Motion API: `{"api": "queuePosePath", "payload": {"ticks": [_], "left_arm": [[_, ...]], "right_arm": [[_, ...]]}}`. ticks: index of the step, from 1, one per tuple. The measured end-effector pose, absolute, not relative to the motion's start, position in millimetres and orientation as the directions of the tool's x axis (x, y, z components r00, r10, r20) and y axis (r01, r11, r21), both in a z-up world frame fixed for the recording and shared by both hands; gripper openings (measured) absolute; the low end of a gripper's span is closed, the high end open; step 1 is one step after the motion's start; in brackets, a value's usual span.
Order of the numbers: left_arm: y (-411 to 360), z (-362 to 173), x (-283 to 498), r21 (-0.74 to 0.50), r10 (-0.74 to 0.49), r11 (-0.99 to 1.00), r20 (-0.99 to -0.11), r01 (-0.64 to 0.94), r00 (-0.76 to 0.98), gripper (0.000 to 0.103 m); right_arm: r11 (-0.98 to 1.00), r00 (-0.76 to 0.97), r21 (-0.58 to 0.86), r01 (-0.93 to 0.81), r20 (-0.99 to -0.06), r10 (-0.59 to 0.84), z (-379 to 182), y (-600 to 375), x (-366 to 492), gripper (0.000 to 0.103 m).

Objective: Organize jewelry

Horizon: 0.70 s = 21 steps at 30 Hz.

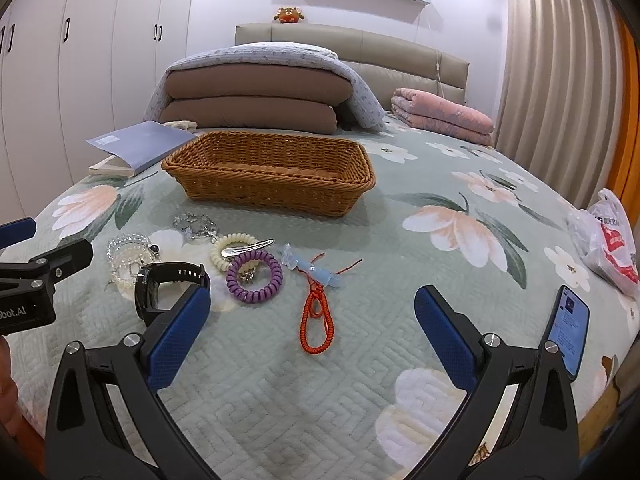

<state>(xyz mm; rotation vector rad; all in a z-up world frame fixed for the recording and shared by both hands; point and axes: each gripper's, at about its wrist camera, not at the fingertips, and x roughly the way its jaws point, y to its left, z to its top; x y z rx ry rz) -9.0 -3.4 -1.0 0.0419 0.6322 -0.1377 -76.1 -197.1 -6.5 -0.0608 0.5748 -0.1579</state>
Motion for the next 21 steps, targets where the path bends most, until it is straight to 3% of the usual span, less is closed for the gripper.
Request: {"api": "queuePosePath", "payload": {"ticks": [21], "left_arm": [[3.6, -2.3, -5.2, -0.025, -0.114, 0.992, -0.599, 0.123, 0.793, 0.103]], "right_arm": [[0.986, 0.828, -0.097, 0.134, -0.536, -0.165, -7.3, -197.9, -75.9, 0.103]]}}
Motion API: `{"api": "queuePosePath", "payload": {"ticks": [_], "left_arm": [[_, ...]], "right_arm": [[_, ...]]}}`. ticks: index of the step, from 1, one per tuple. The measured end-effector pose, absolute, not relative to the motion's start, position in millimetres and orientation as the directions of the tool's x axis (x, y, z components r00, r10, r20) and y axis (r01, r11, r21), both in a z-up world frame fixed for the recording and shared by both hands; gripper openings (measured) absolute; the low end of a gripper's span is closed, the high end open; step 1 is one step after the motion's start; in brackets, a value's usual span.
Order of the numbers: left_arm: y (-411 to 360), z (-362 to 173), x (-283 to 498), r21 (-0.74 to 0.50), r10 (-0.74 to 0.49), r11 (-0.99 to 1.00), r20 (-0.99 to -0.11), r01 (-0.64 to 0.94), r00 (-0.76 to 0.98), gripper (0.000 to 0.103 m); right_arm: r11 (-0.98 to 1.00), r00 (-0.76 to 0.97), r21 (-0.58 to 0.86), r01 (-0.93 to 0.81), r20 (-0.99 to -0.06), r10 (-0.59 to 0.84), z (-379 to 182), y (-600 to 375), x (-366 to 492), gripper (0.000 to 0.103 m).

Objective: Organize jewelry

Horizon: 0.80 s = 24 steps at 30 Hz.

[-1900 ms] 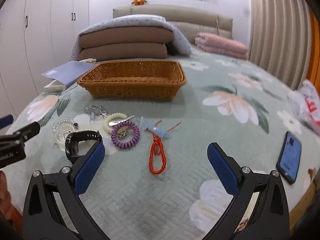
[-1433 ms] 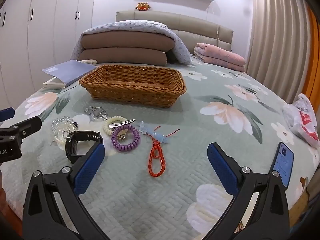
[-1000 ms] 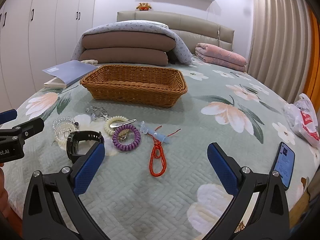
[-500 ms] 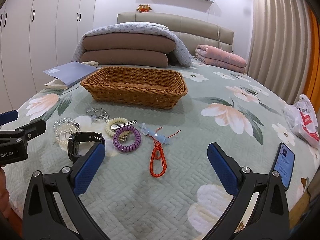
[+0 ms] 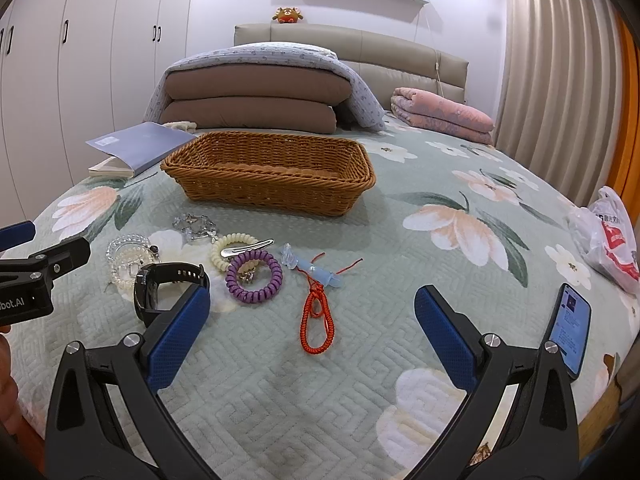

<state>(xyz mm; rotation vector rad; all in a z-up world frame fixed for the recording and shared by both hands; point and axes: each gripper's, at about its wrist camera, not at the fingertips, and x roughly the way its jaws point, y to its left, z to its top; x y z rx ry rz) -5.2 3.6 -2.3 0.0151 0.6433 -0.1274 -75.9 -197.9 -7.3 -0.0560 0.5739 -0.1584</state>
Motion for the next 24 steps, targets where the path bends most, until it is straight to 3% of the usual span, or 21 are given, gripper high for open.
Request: {"api": "queuePosePath", "payload": {"ticks": [24], "left_arm": [[5.7, -2.5, -4.5, -0.024, -0.107, 0.993, -0.597, 0.115, 0.795, 0.103]], "right_arm": [[0.985, 0.830, -0.098, 0.141, -0.531, -0.171, -7.6, -198.6, -76.2, 0.103]]}}
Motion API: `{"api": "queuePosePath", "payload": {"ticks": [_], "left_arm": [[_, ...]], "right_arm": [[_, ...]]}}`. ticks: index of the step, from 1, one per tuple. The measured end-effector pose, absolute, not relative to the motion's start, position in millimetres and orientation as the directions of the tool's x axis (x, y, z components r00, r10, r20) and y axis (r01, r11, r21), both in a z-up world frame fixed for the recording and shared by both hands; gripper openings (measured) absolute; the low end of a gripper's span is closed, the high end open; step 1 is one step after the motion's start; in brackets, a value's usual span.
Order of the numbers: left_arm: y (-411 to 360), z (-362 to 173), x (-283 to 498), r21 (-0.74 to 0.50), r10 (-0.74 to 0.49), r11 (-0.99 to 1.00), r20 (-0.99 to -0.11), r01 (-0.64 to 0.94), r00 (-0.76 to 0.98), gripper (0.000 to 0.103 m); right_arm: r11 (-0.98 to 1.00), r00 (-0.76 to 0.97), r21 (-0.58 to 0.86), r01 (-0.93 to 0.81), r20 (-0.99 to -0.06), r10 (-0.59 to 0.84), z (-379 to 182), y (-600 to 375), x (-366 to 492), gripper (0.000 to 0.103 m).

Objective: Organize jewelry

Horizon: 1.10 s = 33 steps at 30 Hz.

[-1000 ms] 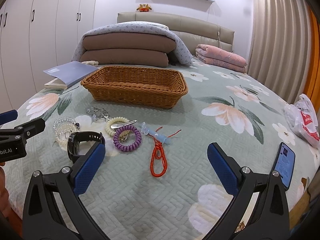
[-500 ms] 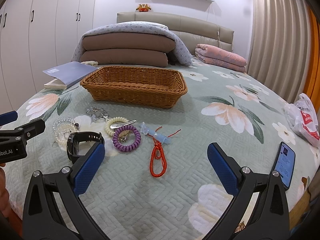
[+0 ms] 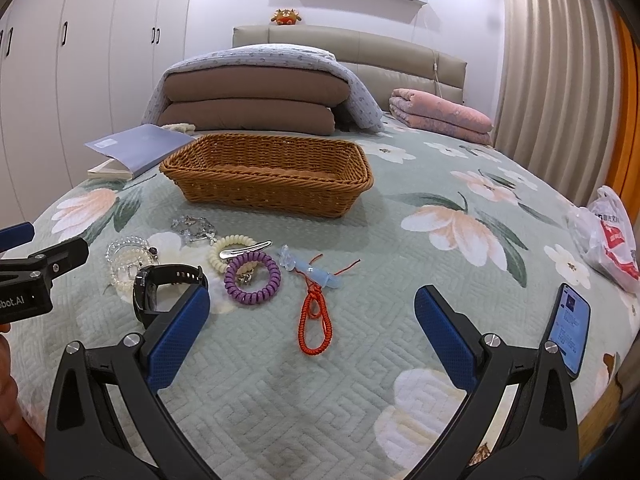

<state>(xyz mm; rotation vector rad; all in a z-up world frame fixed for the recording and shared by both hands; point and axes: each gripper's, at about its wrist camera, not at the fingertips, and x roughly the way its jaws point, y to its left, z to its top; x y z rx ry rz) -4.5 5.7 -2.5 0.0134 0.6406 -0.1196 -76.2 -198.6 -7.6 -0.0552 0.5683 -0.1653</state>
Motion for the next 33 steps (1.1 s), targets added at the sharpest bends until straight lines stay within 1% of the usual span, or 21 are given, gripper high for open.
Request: {"api": "queuePosePath", "payload": {"ticks": [7, 11, 13, 15, 18, 21, 24, 25, 26, 27, 29, 30, 32, 33], "left_arm": [[8.1, 0.9, -5.7, -0.004, -0.089, 0.994, -0.592, 0.108, 0.801, 0.103], [27.3, 12.0, -5.9, 0.071, -0.004, 0.996, -0.560, 0.053, 0.829, 0.103], [44.4, 15.3, -2.7, 0.046, -0.015, 0.998, -0.567, 0.050, 0.824, 0.103], [63.3, 15.4, 1.5, -0.006, -0.048, 0.998, -0.581, 0.055, 0.813, 0.103], [82.0, 9.1, 8.8, -0.073, -0.106, 0.994, -0.614, 0.078, 0.782, 0.102], [88.6, 1.1, 18.0, -0.104, -0.143, 0.990, -0.652, 0.100, 0.745, 0.102], [91.9, -5.3, 35.1, -0.144, -0.189, 0.982, -0.699, 0.123, 0.690, 0.101], [90.9, -6.6, 38.3, -0.160, -0.206, 0.979, -0.710, 0.130, 0.673, 0.099], [91.6, -8.4, 44.5, -0.182, -0.229, 0.973, -0.721, 0.140, 0.654, 0.098], [92.3, -10.2, 51.9, -0.212, -0.261, 0.965, -0.731, 0.154, 0.631, 0.095], [90.6, -13.0, 61.2, -0.245, -0.303, 0.953, -0.740, 0.179, 0.600, 0.094], [88.4, -14.6, 65.8, -0.251, -0.316, 0.949, -0.746, 0.193, 0.586, 0.094], [81.4, -17.9, 72.7, -0.236, -0.317, 0.948, -0.762, 0.214, 0.564, 0.092], [76.7, -19.5, 76.0, -0.220, -0.312, 0.948, -0.772, 0.228, 0.554, 0.086]], "right_arm": [[0.978, 0.836, -0.123, 0.170, -0.507, -0.209, -5.8, -198.5, -79.3, 0.103], [0.977, 0.833, -0.124, 0.175, -0.510, -0.214, -6.8, -202.7, -77.8, 0.103], [0.979, 0.828, -0.113, 0.172, -0.521, -0.206, -8.3, -205.8, -75.5, 0.103], [0.983, 0.825, -0.091, 0.160, -0.535, -0.183, -9.0, -208.9, -72.6, 0.103], [0.990, 0.821, -0.042, 0.138, -0.554, -0.138, -7.8, -213.1, -67.9, 0.103], [0.993, 0.815, -0.004, 0.116, -0.571, -0.097, -5.4, -215.4, -64.5, 0.102], [0.996, 0.808, 0.021, 0.083, -0.586, -0.055, -1.9, -215.5, -60.4, 0.096], [0.998, 0.803, 0.022, 0.065, -0.595, -0.040, -0.2, -214.7, -57.3, 0.091], [0.998, 0.798, 0.022, 0.052, -0.603, -0.028, 1.6, -213.5, -54.9, 0.084], [0.999, 0.787, 0.024, 0.026, -0.616, -0.006, 3.2, -212.4, -50.0, 0.080], [0.999, 0.762, 0.026, -0.028, -0.647, 0.038, 5.3, -209.8, -38.4, 0.070], [0.999, 0.748, 0.015, -0.047, -0.662, 0.045, 5.6, -208.7, -31.7, 0.068], [0.997, 0.727, -0.003, -0.076, -0.684, 0.054, 5.2, -207.6, -20.7, 0.058], [0.995, 0.713, 0.001, -0.098, -0.698, 0.071, 4.2, -207.6, -13.8, 0.055]]}}
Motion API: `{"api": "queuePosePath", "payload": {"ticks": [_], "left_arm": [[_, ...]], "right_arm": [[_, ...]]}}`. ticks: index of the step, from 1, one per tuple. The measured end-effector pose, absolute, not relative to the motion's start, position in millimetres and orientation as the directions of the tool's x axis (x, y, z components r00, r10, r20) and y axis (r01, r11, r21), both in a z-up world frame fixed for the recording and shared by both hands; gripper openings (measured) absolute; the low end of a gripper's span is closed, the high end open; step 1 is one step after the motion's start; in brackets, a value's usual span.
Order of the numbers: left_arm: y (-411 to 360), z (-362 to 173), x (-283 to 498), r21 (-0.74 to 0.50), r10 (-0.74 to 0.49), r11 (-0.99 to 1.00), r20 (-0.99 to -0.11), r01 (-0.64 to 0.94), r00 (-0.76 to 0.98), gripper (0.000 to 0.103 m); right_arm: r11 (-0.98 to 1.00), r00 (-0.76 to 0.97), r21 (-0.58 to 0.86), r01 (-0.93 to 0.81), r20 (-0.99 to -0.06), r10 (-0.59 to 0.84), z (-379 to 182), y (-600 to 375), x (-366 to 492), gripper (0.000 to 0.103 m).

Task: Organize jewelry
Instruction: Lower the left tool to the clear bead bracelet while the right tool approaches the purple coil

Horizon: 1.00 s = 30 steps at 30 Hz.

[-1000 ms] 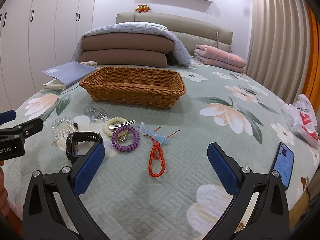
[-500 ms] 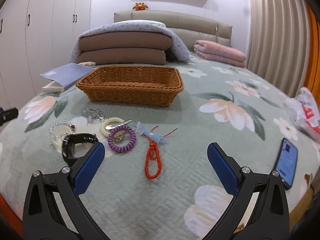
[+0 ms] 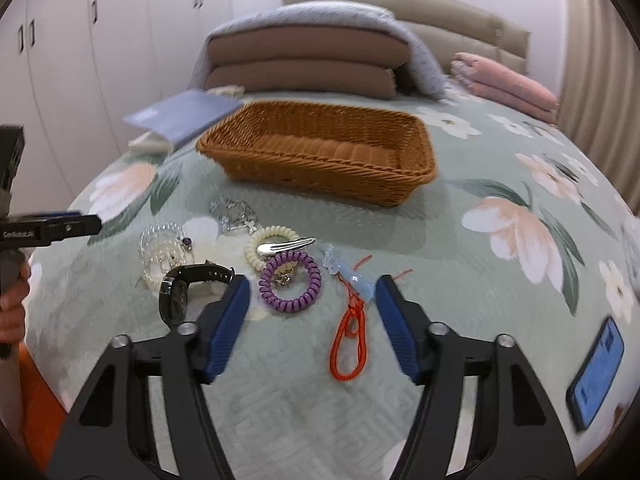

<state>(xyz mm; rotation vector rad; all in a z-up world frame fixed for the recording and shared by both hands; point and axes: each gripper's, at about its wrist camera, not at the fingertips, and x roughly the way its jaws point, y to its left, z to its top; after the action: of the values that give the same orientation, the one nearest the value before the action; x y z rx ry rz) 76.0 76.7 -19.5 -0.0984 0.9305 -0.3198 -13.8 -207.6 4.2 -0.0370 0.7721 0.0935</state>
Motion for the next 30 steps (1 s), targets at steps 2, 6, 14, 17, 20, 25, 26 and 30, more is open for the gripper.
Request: {"api": "queuePosePath", "payload": {"ticks": [2, 6, 14, 17, 20, 25, 26, 30], "left_arm": [[67.4, -23.6, 82.7, -0.190, -0.303, 0.947, -0.796, 0.259, 0.524, 0.073], [55.0, -33.4, 95.4, -0.144, -0.284, 0.940, -0.834, 0.310, 0.473, 0.063], [50.0, -43.1, 109.9, -0.149, -0.306, 0.918, -0.855, 0.367, 0.419, 0.034], [47.0, -45.0, 114.6, -0.159, -0.317, 0.913, -0.856, 0.375, 0.409, 0.034], [41.9, -46.0, 119.4, -0.156, -0.316, 0.912, -0.857, 0.379, 0.406, 0.033], [28.5, -51.3, 127.3, -0.121, -0.286, 0.914, -0.867, 0.386, 0.407, 0.033], [26.0, -51.2, 127.4, -0.112, -0.282, 0.914, -0.866, 0.389, 0.412, 0.033], [19.7, -51.6, 127.4, -0.098, -0.274, 0.915, -0.863, 0.392, 0.425, 0.033]], "right_arm": [[0.991, 0.682, 0.010, -0.135, -0.724, 0.100, 0.1, -207.8, -0.4, 0.043], [0.980, 0.619, -0.007, -0.200, -0.776, 0.121, -14.8, -206.4, 25.5, 0.033], [0.966, 0.569, -0.043, -0.255, -0.814, 0.114, -40.0, -198.0, 57.0, 0.027], [0.961, 0.553, -0.043, -0.272, -0.824, 0.120, -45.3, -195.4, 68.2, 0.021], [0.959, 0.547, -0.056, -0.278, -0.830, 0.110, -51.5, -189.6, 78.6, 0.020], [0.965, 0.536, -0.030, -0.261, -0.836, 0.119, -58.5, -190.6, 88.3, 0.018], [0.967, 0.535, -0.016, -0.256, -0.835, 0.128, -59.4, -192.1, 89.6, 0.017], [0.973, 0.537, 0.031, -0.228, -0.830, 0.153, -60.0, -199.5, 87.6, 0.016]]}}
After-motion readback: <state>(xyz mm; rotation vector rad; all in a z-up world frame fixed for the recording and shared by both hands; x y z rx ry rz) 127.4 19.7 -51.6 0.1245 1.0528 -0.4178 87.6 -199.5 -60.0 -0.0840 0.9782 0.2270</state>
